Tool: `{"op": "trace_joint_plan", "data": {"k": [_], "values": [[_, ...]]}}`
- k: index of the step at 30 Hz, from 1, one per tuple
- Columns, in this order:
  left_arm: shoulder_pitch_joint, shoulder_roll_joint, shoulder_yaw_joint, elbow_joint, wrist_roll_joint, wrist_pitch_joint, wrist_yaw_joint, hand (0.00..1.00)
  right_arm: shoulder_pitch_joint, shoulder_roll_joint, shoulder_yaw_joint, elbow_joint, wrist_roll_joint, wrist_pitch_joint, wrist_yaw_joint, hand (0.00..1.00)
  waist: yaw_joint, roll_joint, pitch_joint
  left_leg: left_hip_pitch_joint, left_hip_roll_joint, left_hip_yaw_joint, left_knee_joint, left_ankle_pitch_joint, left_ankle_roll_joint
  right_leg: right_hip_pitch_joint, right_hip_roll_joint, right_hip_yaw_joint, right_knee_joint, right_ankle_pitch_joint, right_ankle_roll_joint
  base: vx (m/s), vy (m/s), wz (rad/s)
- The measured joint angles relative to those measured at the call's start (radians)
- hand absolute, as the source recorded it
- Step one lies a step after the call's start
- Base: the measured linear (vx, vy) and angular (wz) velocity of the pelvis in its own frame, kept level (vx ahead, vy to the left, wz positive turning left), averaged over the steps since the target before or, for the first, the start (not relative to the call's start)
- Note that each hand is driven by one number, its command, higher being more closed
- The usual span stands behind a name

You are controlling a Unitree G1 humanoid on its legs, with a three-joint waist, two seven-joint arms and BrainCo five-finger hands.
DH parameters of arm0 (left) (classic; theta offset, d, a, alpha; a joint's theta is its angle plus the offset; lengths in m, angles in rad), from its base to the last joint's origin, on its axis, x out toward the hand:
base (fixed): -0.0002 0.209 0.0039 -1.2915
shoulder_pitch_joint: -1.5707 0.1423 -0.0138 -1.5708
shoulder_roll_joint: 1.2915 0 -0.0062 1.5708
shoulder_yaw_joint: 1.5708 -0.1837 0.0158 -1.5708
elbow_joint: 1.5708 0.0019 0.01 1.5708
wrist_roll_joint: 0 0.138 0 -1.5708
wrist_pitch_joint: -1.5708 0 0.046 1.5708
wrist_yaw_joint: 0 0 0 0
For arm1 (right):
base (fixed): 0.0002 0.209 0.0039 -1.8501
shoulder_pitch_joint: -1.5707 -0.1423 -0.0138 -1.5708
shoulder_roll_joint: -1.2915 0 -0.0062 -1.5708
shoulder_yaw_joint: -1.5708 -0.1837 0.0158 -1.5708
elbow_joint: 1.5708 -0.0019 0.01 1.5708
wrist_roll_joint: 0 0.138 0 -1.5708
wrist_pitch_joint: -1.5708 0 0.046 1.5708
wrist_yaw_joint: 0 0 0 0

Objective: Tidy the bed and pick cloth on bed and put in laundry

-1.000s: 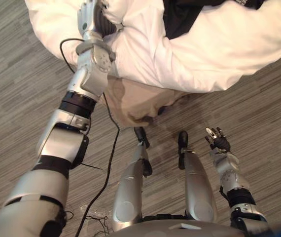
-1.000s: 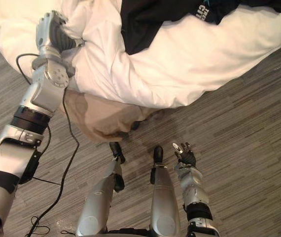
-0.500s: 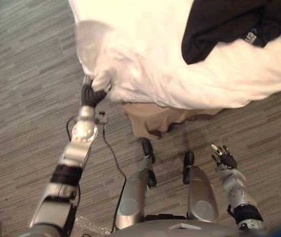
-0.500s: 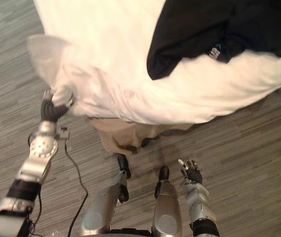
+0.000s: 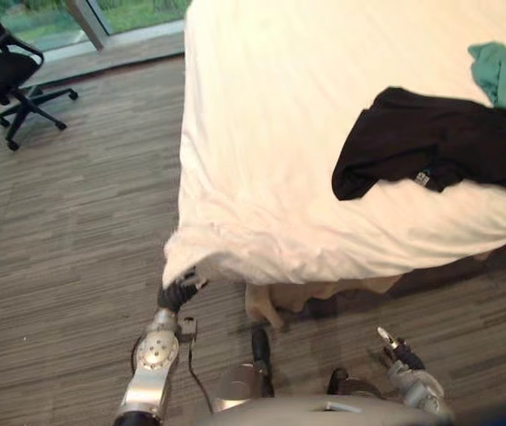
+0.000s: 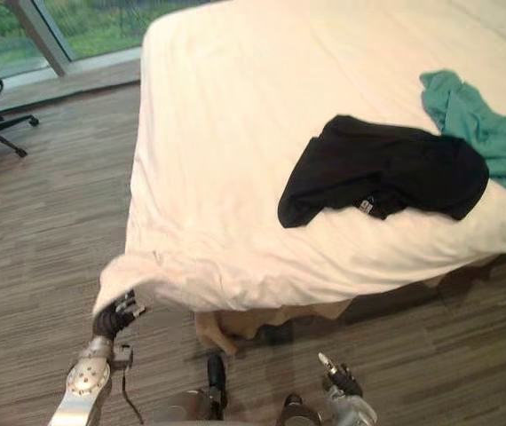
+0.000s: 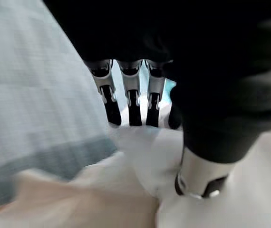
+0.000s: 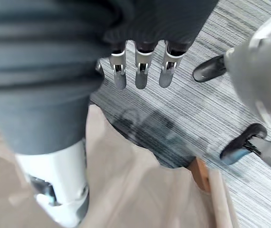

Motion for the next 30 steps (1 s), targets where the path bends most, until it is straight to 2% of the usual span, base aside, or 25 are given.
{"op": "trace_joint_plan", "data": {"k": [1, 3, 5, 9, 10, 12, 15, 17, 19, 20, 21, 22, 24, 26, 27, 28, 29, 30], "values": [[0.01, -0.02, 0.02, 0.051, -0.006, 0.015, 0.0, 0.0, 0.005, 0.009, -0.001, 0.003, 0.032, 0.0, -0.009, 0.0, 0.003, -0.005, -0.002, 0.013, 0.0, 0.001, 0.0, -0.003, -0.001, 0.014, 0.0, 0.0, -0.004, 0.0, 0.0, 0.04, -0.024, 0.0], [0.028, -0.071, 0.099, 0.19, -0.052, 0.043, 0.003, 0.0, 0.027, 0.035, -0.02, 0.01, 0.189, -0.003, -0.039, 0.0, 0.008, -0.022, -0.013, 0.034, 0.0, 0.001, 0.0, -0.011, -0.002, 0.047, -0.002, -0.016, -0.018, -0.001, 0.001, 0.04, -0.029, 0.08], [0.033, -0.102, 0.186, 0.283, -0.07, 0.044, 0.005, 0.0, 0.036, 0.061, -0.067, 0.034, 0.271, -0.038, -0.055, 0.0, 0.017, -0.036, -0.022, 0.051, -0.003, 0.001, -0.001, -0.019, 0.0, 0.07, -0.006, -0.028, -0.022, -0.002, 0.003, 0.02, -0.01, 0.08], [0.039, -0.13, 0.316, 0.357, -0.046, 0.044, 0.005, 0.0, 0.028, 0.082, -0.145, 0.03, 0.277, -0.109, -0.076, 0.0, 0.023, -0.05, -0.028, 0.081, -0.014, 0.001, -0.001, -0.034, 0.001, 0.113, -0.018, -0.032, -0.026, -0.001, 0.013, -0.01, 0.009, 0.02], [0.036, -0.133, 0.335, 0.357, -0.021, 0.045, 0.001, 0.0, 0.018, 0.076, -0.176, 0.011, 0.246, -0.135, -0.086, 1.0, 0.021, -0.049, -0.028, 0.087, -0.02, -0.001, -0.002, -0.039, 0.005, 0.124, -0.025, -0.04, -0.027, 0.0, 0.019, -0.04, 0.035, 0.08], [0.033, -0.132, 0.353, 0.349, -0.016, 0.054, -0.006, 0.0, 0.015, 0.058, -0.206, -0.076, 0.174, -0.162, -0.094, 1.0, 0.022, -0.048, -0.03, 0.091, -0.028, -0.002, -0.001, -0.045, 0.014, 0.13, -0.033, -0.045, -0.028, 0.004, 0.029, -0.03, 0.045, 0.06], [0.027, -0.128, 0.348, 0.3, 0.019, 0.065, -0.052, 0.0, -0.039, -0.044, -0.203, -0.296, 0.054, -0.18, -0.088, 1.0, 0.015, -0.053, -0.034, 0.09, -0.048, 0.001, -0.001, -0.049, 0.02, 0.13, -0.057, -0.054, -0.024, 0.006, 0.052, -0.02, 0.09, 0.05], [0.018, -0.115, 0.339, 0.285, 0.018, 0.066, -0.079, 0.0, -0.132, -0.142, -0.197, -0.37, -0.056, -0.198, -0.043, 1.0, 0.015, -0.065, -0.042, 0.09, -0.066, 0.001, -0.001, -0.053, 0.028, 0.126, -0.075, -0.065, -0.026, -0.006, 0.073, 0.0, 0.101, 0.13], [0.011, -0.083, 0.294, 0.285, 0.018, 0.071, -0.093, 0.0, -0.191, -0.184, -0.169, -0.427, -0.104, -0.211, -0.006, 1.0, 0.017, -0.08, -0.052, 0.08, -0.078, -0.01, -0.001, -0.054, 0.033, 0.122, -0.085, -0.072, -0.026, -0.011, 0.076, 0.07, 0.062, 0.21], [0.013, -0.057, 0.253, 0.286, 0.019, 0.082, -0.11, 0.0, -0.21, -0.204, -0.118, -0.519, -0.124, -0.319, 0.06, 1.0, 0.015, -0.085, -0.061, 0.071, -0.088, -0.025, -0.001, -0.054, 0.038, 0.112, -0.091, -0.076, -0.023, -0.01, 0.073, 0.12, 0.048, 0.24], [0.013, -0.046, 0.228, 0.285, 0.019, 0.085, -0.113, 0.0, -0.211, -0.205, -0.097, -0.605, -0.118, -0.377, 0.11, 1.0, 0.014, -0.09, -0.065, 0.061, -0.092, -0.028, 0.0, -0.052, 0.046, 0.101, -0.093, -0.076, -0.018, -0.009, 0.071, 0.15, 0.038, 0.23], [0.021, -0.034, 0.199, 0.284, 0.03, 0.088, -0.12, 0.0, -0.216, -0.204, -0.057, -0.759, -0.142, -0.41, 0.177, 1.0, 0.013, -0.098, -0.071, 0.046, -0.097, -0.031, 0.001, -0.047, 0.057, 0.088, -0.093, -0.075, -0.012, -0.005, 0.071, 0.16, 0.007, 0.11], [0.044, -0.027, 0.155, 0.264, 0.057, 0.098, -0.134, 0.0, -0.229, -0.205, -0.011, -0.941, -0.192, -0.42, 0.282, 1.0, 0.011, -0.101, -0.073, 0.038, -0.09, -0.028, 0.007, -0.038, 0.069, 0.078, -0.085, -0.074, -0.015, 0.024, 0.063, 0.19, -0.004, 0.03], [0.069, -0.017, 0.097, 0.261, 0.057, 0.1, -0.154, 0.0, -0.226, -0.206, 0.052, -1.065, -0.197, -0.433, 0.4, 1.0, 0.005, -0.098, -0.078, 0.045, -0.068, -0.028, 0.008, -0.035, 0.073, 0.076, -0.063, -0.073, -0.004, 0.068, 0.039, 0.14, -0.008, -0.01], [0.076, -0.013, 0.079, 0.263, 0.057, 0.097, -0.156, 0.0, -0.226, -0.206, 0.09, -1.09, -0.196, -0.432, 0.448, 1.0, 0.0, -0.094, -0.078, 0.051, -0.055, -0.031, 0.008, -0.035, 0.073, 0.074, -0.051, -0.068, 0.007, 0.084, 0.035, 0.08, -0.018, -0.05], [0.082, -0.006, 0.061, 0.265, 0.056, 0.094, -0.158, 0.0, -0.221, -0.205, 0.135, -1.109, -0.189, -0.376, 0.491, 1.0, -0.002, -0.089, -0.075, 0.06, -0.042, -0.032, 0.008, -0.035, 0.073, 0.067, -0.043, -0.052, 0.032, 0.09, 0.03, 0.09, -0.028, -0.12], [0.084, -0.001, 0.046, 0.267, 0.055, 0.09, -0.157, 0.0, -0.216, -0.204, 0.2, -1.104, -0.175, -0.251, 0.541, 1.0, -0.004, -0.081, -0.07, 0.072, -0.027, -0.035, 0.008, -0.035, 0.073, 0.058, -0.035, -0.035, 0.05, 0.08, 0.026, 0.07, -0.045, -0.18], [0.076, 0.007, 0.027, 0.272, 0.054, 0.082, -0.157, 0.0, -0.208, -0.205, 0.277, -1.077, -0.18, -0.194, 0.585, 1.0, 0.0, -0.086, -0.07, 0.074, -0.025, -0.037, 0.008, -0.035, 0.073, 0.059, -0.026, -0.024, 0.014, 0.081, 0.01, 0.02, -0.045, -0.14]]}}
